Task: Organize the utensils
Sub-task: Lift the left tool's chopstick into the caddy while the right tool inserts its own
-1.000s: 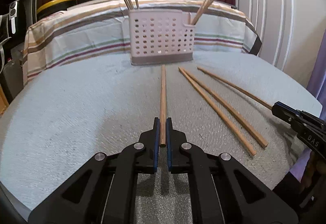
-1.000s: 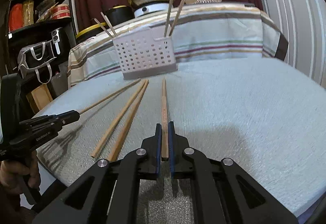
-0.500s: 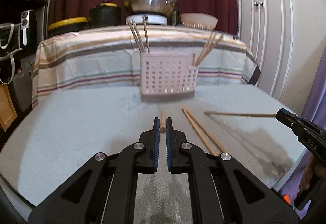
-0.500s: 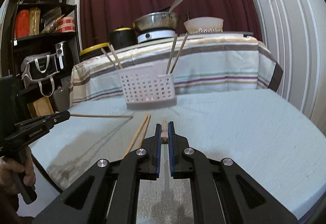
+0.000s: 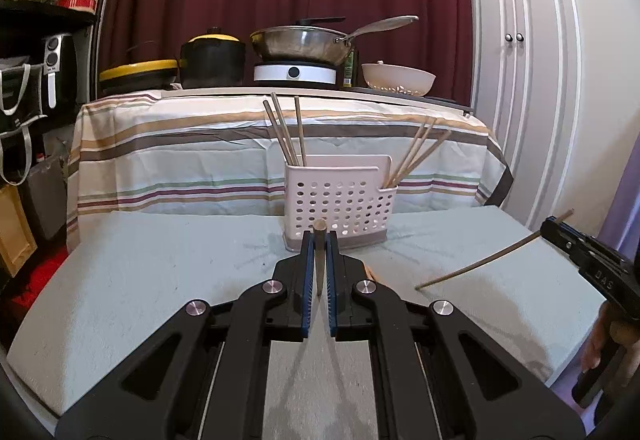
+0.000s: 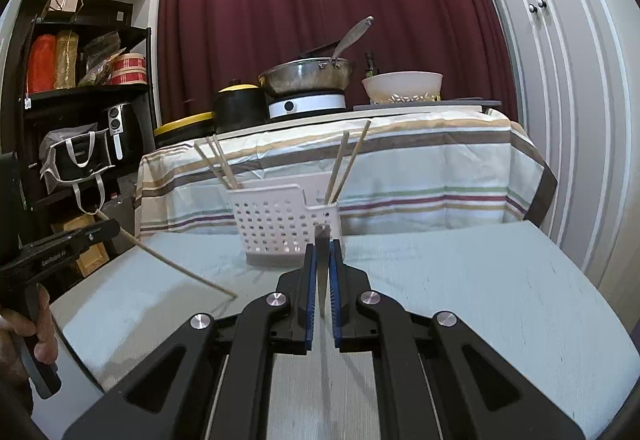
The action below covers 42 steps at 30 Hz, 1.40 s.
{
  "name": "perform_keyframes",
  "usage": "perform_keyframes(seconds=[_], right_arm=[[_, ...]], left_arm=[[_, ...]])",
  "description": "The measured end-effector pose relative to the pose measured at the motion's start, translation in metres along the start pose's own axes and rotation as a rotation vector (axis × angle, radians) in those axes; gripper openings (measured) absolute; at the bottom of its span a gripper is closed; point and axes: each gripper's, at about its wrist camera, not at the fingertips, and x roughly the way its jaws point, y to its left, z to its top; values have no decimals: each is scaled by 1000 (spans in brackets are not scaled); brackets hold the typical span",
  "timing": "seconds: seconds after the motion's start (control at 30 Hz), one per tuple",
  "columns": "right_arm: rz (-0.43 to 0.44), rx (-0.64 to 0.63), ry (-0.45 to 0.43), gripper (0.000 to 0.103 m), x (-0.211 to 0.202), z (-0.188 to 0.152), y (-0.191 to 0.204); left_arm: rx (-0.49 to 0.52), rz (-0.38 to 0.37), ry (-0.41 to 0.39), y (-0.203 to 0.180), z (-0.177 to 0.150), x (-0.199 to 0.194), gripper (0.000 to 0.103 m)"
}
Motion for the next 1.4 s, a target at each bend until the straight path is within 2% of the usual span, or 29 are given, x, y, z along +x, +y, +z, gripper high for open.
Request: perform_keyframes(seconds=[0.33,0.7,0.97,1.2,1.4], right_arm=[[14,-28,-13,7,42,36,5],[45,-8,-38,7,53,66,5],[83,-32,-126,7,53,114,11],[99,-38,-204,7,66,155,13],[88,-48,-242,7,90,180,16]], left_arm=[[-18,-16,1,12,33,30,6],[-1,-43,-21,13,70,42,6],[3,-125,-101,9,131,37,6],[38,-121,-206,1,191,45,6],[14,-102,-225,5,226,82,6]])
